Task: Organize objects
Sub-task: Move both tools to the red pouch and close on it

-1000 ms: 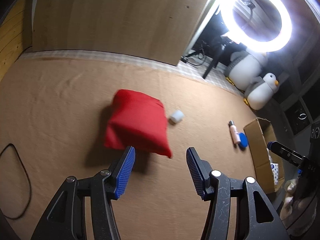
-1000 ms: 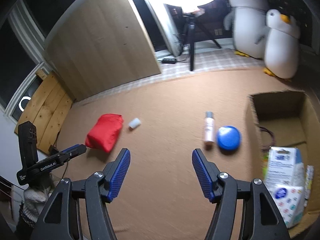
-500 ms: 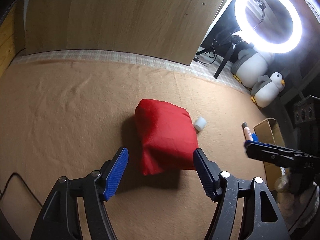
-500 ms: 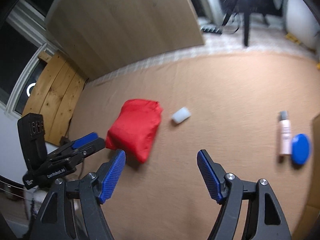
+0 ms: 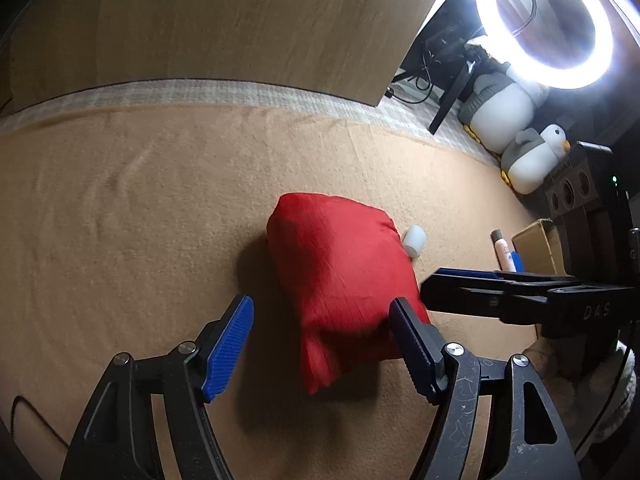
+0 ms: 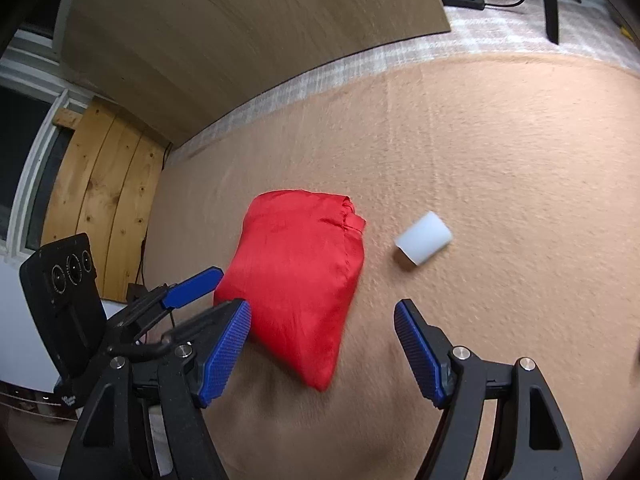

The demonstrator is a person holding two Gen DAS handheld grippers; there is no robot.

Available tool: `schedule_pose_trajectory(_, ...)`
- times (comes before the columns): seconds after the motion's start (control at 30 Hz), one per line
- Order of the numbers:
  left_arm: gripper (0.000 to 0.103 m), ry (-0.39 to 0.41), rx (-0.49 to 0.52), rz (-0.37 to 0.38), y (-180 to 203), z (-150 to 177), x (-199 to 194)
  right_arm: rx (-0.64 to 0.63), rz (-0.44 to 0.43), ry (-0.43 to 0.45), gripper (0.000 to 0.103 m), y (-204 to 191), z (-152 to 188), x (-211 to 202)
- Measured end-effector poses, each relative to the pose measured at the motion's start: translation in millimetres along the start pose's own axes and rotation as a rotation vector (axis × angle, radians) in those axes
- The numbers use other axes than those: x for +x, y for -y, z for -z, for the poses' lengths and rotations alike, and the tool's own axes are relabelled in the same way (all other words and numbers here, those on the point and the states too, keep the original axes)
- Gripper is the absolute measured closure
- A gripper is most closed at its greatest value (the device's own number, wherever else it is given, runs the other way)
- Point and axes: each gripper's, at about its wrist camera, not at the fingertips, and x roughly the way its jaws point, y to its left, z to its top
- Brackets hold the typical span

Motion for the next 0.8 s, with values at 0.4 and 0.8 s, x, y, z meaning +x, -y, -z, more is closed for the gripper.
schedule_pose_trajectory(0.4, 0.03, -0.024, 0.038, 0.022, -0.8, 2.4, 6.3, -0.005, 0.015, -0.016, 0.032, -3.8, -7.4, 12.0)
schedule_pose_trajectory(0.8, 0.047, -0.032, 0.079, 0.019, 19.3, 9.7, 10.4, -0.075, 0.04, -0.025, 0.044, -18.9, -1.7, 18.9)
